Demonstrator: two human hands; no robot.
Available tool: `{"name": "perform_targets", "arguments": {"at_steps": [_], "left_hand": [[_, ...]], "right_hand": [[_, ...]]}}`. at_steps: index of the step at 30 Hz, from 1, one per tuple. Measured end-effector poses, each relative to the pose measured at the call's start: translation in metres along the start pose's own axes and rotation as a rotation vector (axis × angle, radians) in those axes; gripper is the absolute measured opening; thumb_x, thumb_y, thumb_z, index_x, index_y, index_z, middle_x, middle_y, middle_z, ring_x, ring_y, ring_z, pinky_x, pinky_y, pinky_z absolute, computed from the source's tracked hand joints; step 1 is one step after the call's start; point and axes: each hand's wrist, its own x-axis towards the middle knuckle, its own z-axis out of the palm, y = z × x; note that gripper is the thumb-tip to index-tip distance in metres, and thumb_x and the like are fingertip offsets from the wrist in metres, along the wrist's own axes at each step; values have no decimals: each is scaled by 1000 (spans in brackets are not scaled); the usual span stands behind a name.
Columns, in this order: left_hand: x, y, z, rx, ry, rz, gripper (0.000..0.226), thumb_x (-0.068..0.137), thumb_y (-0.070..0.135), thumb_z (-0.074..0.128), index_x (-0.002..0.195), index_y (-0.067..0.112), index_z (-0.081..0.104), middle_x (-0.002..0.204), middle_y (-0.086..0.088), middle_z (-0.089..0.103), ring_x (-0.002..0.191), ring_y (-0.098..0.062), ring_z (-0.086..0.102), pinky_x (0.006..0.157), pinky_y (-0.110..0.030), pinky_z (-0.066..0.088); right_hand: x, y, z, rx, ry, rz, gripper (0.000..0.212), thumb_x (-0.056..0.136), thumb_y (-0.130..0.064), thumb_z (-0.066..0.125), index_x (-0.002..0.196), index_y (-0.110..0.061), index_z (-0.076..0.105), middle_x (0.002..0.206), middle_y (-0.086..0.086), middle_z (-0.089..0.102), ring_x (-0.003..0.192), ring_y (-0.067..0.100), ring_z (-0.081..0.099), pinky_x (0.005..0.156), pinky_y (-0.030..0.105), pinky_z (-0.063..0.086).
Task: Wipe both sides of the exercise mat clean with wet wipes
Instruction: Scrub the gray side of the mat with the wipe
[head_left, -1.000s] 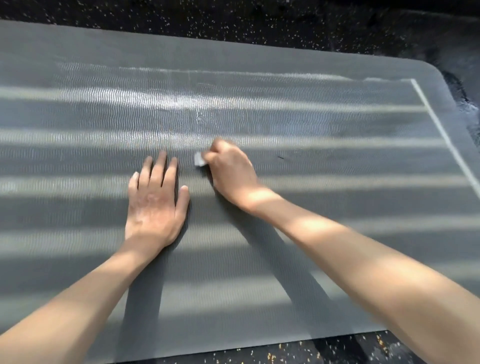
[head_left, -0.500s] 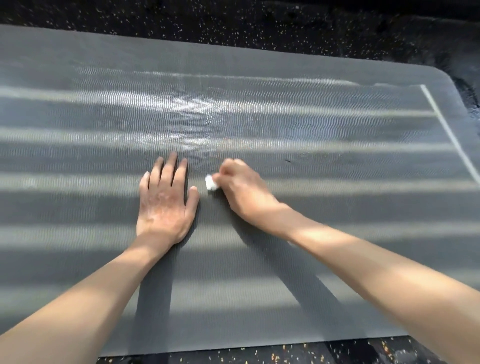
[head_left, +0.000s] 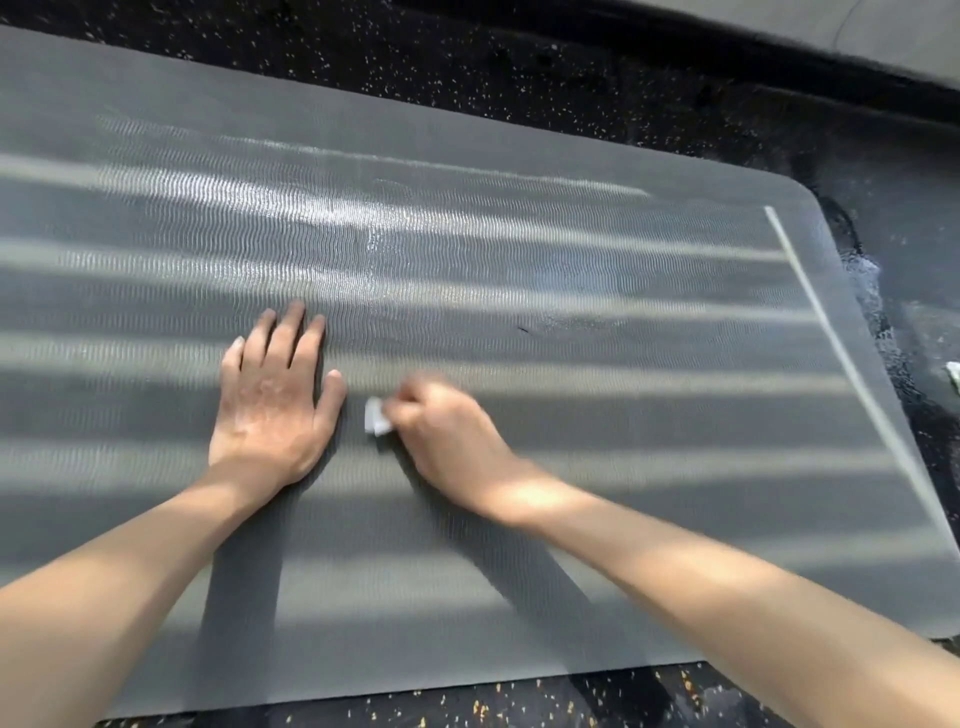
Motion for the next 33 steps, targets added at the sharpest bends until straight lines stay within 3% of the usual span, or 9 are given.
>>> {"name": "perform_targets", "arguments": {"at_steps": [3, 5, 8, 10, 15, 18, 25, 29, 33], "left_hand": [[-1, -1, 1, 6, 3, 6, 66, 94, 42, 26, 146, 3, 41, 156, -18, 34, 142, -37, 28, 114, -53, 21], [-1, -1, 4, 29, -6, 16, 67, 94, 41, 25, 147, 2, 39, 156, -18, 32, 142, -38, 27, 113, -53, 21], [0, -2, 4, 55, -34, 15, 68, 95, 40, 23, 148, 0, 37, 157, -21, 30, 142, -41, 27, 112, -54, 22], [-8, 0, 4, 57, -24, 37, 65, 96, 37, 25, 147, -1, 37, 156, -22, 31, 141, -43, 30, 110, -54, 24], [-58, 11, 3, 46, -30, 40, 61, 94, 31, 30, 144, -1, 43, 152, -23, 38, 138, -44, 39, 106, -58, 35], [-65, 13, 1, 43, -68, 21, 63, 92, 33, 30, 144, 1, 45, 152, -21, 39, 138, -42, 40, 106, -59, 38], [-65, 11, -1, 34, -79, -1, 64, 91, 36, 29, 145, 4, 44, 154, -16, 37, 141, -38, 37, 109, -55, 35], [-65, 11, 0, 23, -79, -6, 64, 92, 36, 28, 146, 6, 43, 155, -15, 36, 142, -36, 36, 111, -55, 33], [-64, 10, 0, 8, -75, -14, 64, 93, 37, 26, 148, 7, 41, 157, -13, 33, 144, -35, 32, 113, -54, 30]], "right_hand": [[-64, -23, 2, 29, -149, -146, 10, 91, -6, 52, 92, -3, 61, 93, 15, 52, 84, 32, 50, 67, 42, 44], [-70, -24, 0, 62, -208, -145, 12, 91, -7, 49, 92, -4, 61, 92, 12, 52, 81, 29, 50, 62, 37, 45], [-22, -6, 3, 9, -94, -37, 13, 92, -9, 51, 96, -7, 64, 96, 12, 53, 86, 32, 53, 66, 33, 40], [3, 3, 1, 14, -48, 86, 3, 84, -5, 59, 85, -5, 63, 85, 14, 53, 73, 34, 56, 58, 35, 45], [-41, -14, 10, 11, -30, -6, 8, 90, -7, 55, 93, -4, 62, 92, 11, 52, 84, 27, 48, 63, 34, 42], [-78, -25, 14, 70, -76, -101, 5, 86, -4, 56, 87, -7, 60, 85, 7, 50, 74, 21, 45, 55, 31, 41], [-28, -11, 21, 14, 35, 26, 26, 98, -23, 43, 94, -7, 62, 92, 7, 51, 87, 23, 47, 68, 35, 41], [-95, -41, 21, 31, -128, 7, 11, 92, -20, 50, 83, -17, 56, 84, -1, 49, 74, 20, 50, 62, 33, 41], [-118, -47, 21, 53, -183, -124, 27, 100, -38, 41, 85, -18, 50, 87, -4, 47, 74, 16, 47, 67, 33, 37]]}}
